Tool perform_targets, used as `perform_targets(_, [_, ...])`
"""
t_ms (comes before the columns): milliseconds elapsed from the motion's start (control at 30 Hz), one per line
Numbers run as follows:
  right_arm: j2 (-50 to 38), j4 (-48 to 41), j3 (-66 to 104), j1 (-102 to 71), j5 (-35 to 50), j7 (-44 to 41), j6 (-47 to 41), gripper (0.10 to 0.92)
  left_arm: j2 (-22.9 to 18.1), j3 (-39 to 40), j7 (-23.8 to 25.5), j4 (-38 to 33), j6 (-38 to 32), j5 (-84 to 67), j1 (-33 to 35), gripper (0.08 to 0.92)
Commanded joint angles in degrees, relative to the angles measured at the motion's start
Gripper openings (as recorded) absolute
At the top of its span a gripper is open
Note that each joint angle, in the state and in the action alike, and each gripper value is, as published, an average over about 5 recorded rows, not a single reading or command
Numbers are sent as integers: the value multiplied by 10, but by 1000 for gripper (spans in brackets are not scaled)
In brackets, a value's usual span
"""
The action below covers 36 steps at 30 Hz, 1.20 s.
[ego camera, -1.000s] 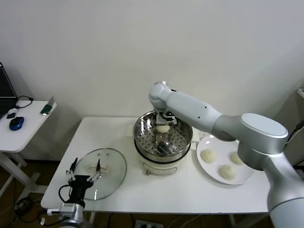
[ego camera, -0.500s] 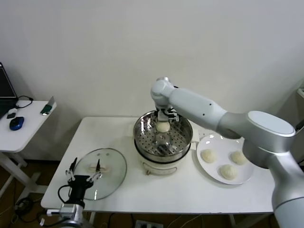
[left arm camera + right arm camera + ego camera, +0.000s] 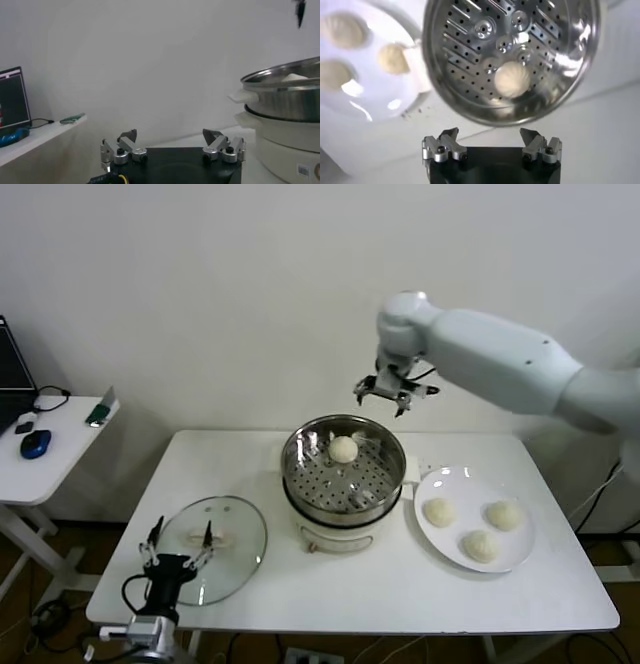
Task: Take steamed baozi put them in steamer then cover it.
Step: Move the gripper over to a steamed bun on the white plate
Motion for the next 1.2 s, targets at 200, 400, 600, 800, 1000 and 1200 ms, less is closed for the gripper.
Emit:
perform_targets(200, [-194, -3, -27, -102, 251, 23, -300, 823, 5, -1, 4, -3, 2, 10, 4, 823])
perform_targets(400, [-186, -29, 74, -234, 185, 27, -313, 823, 7, -7, 4, -3, 2, 9, 5, 823])
perform_targets(600, [-147, -82, 147, -321, 133, 33, -310, 823, 7, -15, 3, -3, 1, 9, 12, 823])
perform_targets(800, [-106, -144, 174, -348, 109, 31, -298, 823, 4, -20, 2, 1, -1, 9, 19, 823])
perform_targets(1000, [-82, -162, 178, -354, 111, 32, -295, 823, 0, -21, 1, 7, -2, 10, 17, 823])
perform_targets(1200, [-63, -184, 187, -360, 106, 33, -287, 823, -2, -21, 1, 10, -2, 10, 16, 823])
